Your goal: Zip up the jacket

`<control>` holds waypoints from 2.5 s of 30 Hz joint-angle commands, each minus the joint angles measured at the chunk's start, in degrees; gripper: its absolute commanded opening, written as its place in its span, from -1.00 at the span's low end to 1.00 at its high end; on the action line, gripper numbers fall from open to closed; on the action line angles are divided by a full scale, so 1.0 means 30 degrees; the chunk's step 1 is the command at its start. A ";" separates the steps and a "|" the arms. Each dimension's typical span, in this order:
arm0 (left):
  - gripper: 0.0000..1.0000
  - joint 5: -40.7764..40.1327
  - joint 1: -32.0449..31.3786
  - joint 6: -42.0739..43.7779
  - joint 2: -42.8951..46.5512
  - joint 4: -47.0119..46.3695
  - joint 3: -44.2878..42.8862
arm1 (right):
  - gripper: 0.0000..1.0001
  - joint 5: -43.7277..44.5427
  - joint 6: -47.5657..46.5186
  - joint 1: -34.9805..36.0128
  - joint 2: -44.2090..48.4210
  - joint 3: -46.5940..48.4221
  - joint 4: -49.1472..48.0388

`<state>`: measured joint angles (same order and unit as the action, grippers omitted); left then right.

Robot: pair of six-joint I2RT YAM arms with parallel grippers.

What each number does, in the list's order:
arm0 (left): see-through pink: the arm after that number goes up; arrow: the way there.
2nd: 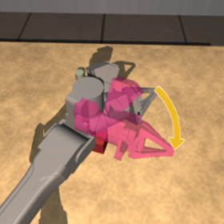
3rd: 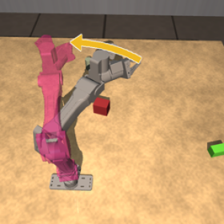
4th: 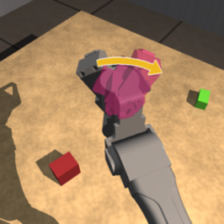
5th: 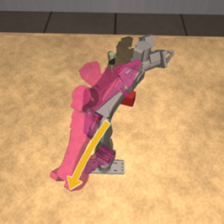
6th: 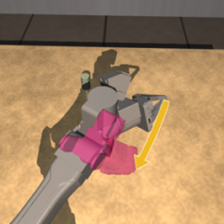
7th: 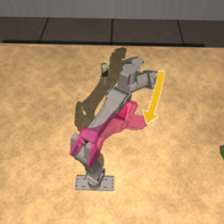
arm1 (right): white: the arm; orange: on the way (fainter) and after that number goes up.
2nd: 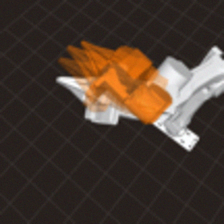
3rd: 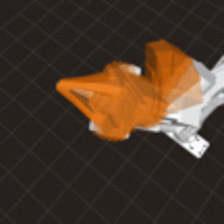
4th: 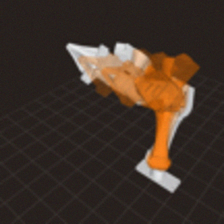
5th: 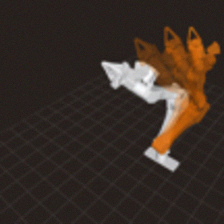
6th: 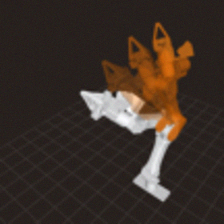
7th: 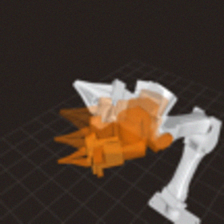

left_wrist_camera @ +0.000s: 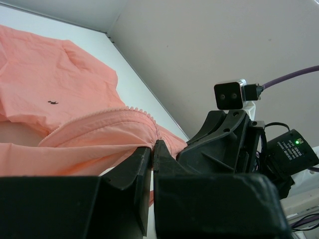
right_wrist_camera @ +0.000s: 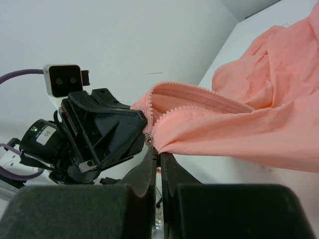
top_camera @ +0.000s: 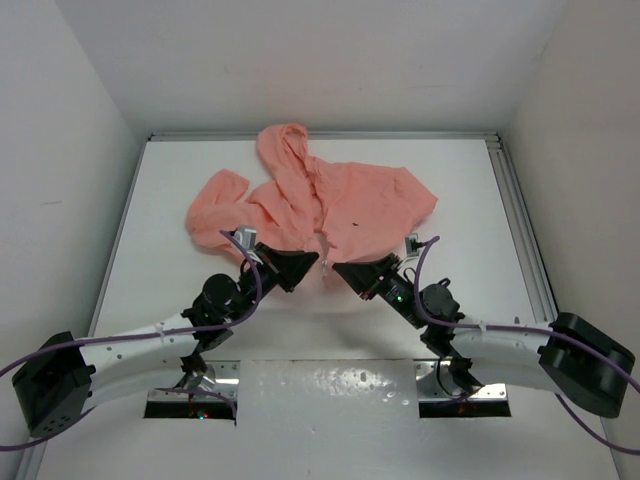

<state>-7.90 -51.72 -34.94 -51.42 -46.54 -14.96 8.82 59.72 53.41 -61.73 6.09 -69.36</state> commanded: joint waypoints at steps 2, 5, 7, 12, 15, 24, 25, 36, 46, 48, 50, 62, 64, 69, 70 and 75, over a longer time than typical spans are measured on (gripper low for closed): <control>-1.00 0.0202 0.0103 0.0103 0.0059 -0.1272 0.0065 | -1.00 0.0049 -0.0484 0.0098 0.0451 0.0549 -0.0727; -1.00 0.0290 0.0103 0.0103 0.0030 -0.1272 0.0124 | -1.00 0.0078 -0.0484 0.0098 0.0481 0.0607 -0.0639; -1.00 0.0378 0.0103 0.0103 0.0001 -0.1360 0.0124 | -1.00 0.0107 -0.0513 0.0098 0.0480 0.0608 -0.0551; -1.00 0.0699 0.0103 0.0016 -0.0320 -0.1593 0.0153 | -1.00 0.0078 -0.0513 0.0098 0.0422 0.0754 -0.0522; -1.00 0.0846 0.0103 -0.0072 -0.0438 -0.1711 0.0182 | -1.00 0.0078 -0.0543 0.0098 0.0393 0.0813 -0.0550; -1.00 0.0408 0.0103 -0.0014 -0.0147 -0.1624 0.0270 | -1.00 0.0107 -0.0630 0.0098 0.0539 0.0725 -0.0434; -1.00 0.0320 0.0132 0.0015 -0.0059 -0.1566 0.0270 | -1.00 0.0107 -0.0631 0.0098 0.0539 0.0667 -0.0434; -1.00 0.0465 0.0103 0.0103 -0.0028 -0.1594 0.0300 | -1.00 0.0224 -0.0689 0.0098 0.0744 0.0725 -0.0258; -1.00 0.0847 0.0103 0.0016 -0.0234 -0.1770 0.0416 | -1.00 0.0195 -0.0806 0.0098 0.0773 0.0900 -0.0083; -1.00 0.0847 0.0103 0.0015 -0.0263 -0.1799 0.0417 | -1.00 0.0224 -0.0835 0.0098 0.0803 0.0930 0.0005; -1.00 0.0876 0.0103 0.0015 -0.0234 -0.1829 0.0475 | -1.00 0.0224 -0.0836 0.0098 0.0832 0.0930 0.0006; -1.00 0.0554 0.0103 0.0045 0.0147 -0.1770 0.0534 | -1.00 0.0283 -0.0865 0.0098 0.1038 0.0813 0.0240; -1.00 0.0583 0.0103 0.0045 0.0089 -0.1800 0.0563 | -1.00 0.0254 -0.0865 0.0098 0.1008 0.0842 0.0182; -1.00 0.1109 0.0103 -0.0043 -0.0145 -0.2121 0.0563 | -1.00 0.0312 -0.0865 0.0127 0.0920 0.0871 0.0182; -1.00 0.1197 0.0103 -0.0072 -0.0233 -0.2209 0.0592 | -1.00 0.0341 -0.0865 0.0098 0.0920 0.0871 0.0182; -1.00 0.1696 0.0103 -0.0306 -0.0380 -0.2356 0.0739 | -1.00 0.0488 -0.0952 0.0098 0.0803 0.1017 0.0006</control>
<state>-4.75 -51.72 -35.07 -52.34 -49.58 -13.23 9.10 58.04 53.41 -59.31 6.66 -65.91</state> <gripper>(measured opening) 0.018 0.009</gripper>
